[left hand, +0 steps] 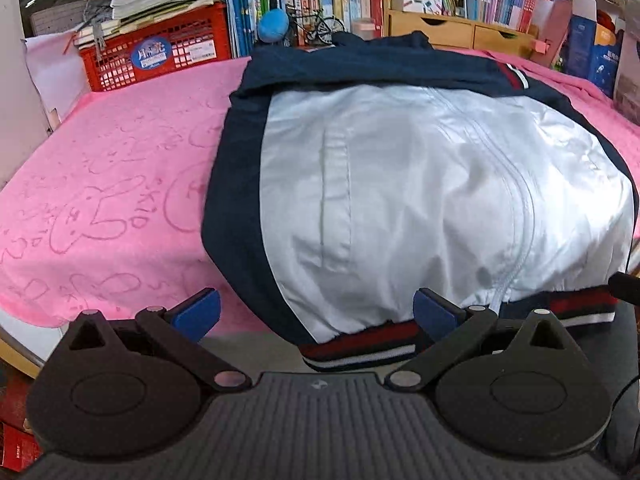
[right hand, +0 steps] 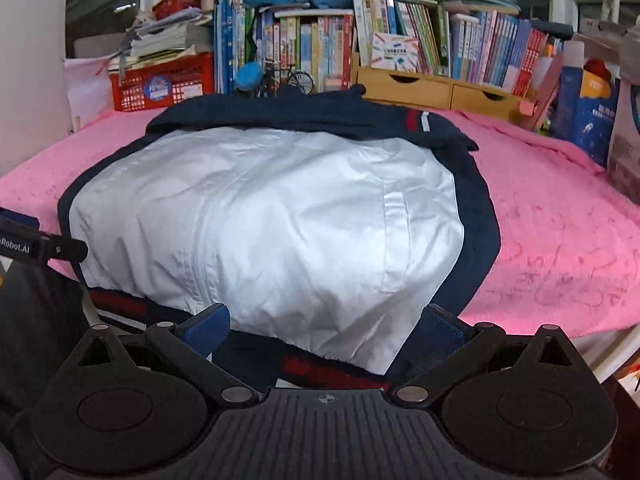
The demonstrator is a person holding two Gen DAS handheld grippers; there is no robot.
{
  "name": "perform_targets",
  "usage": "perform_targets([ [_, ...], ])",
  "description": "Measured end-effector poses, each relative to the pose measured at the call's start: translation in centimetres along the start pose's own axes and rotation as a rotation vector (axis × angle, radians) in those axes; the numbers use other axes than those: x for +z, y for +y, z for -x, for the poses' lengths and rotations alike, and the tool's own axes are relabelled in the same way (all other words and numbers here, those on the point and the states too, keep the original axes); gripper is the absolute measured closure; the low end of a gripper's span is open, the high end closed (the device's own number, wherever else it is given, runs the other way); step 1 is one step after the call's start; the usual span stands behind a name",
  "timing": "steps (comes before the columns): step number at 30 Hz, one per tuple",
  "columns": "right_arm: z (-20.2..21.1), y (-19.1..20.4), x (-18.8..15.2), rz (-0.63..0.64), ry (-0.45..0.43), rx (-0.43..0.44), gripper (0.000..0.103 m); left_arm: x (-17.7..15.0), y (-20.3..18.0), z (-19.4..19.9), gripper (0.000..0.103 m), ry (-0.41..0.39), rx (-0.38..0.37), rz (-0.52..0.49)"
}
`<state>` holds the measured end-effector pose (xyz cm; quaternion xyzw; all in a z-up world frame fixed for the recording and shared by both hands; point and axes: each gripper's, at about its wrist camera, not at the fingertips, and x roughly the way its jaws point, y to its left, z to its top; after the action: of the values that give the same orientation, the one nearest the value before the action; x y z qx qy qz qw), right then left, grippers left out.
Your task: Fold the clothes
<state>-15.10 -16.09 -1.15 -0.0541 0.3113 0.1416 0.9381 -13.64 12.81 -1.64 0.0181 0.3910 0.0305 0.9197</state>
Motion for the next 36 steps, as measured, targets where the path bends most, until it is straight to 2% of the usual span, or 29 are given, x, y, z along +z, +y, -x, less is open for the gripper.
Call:
perform_targets([
  [18,-1.0,-1.3,-1.6,-0.029,0.063,-0.002,0.000,-1.5,-0.2,-1.5,0.000,0.086,-0.026,0.015],
  [20,-0.9,-1.7,-1.9,-0.017,0.067,0.012,0.000,-1.8,0.1,-1.9,0.000,0.086,-0.059,0.017],
  [22,-0.8,-2.3,-2.3,-0.002,0.068,0.038,0.000,-2.2,0.9,-2.5,0.000,0.065,-0.136,0.009],
  [24,-1.0,-3.3,-2.7,-0.010,0.056,0.064,0.000,-2.4,1.7,-3.5,0.000,0.068,-0.177,0.000],
  [30,-2.9,-6.3,-2.7,-0.055,0.020,0.123,0.000,-2.5,2.8,-5.7,0.000,0.058,-0.247,-0.019],
  [36,-5.5,-7.4,-3.3,-0.090,0.054,0.152,0.000,-2.5,3.6,-7.9,0.000,0.044,-0.324,-0.033],
])
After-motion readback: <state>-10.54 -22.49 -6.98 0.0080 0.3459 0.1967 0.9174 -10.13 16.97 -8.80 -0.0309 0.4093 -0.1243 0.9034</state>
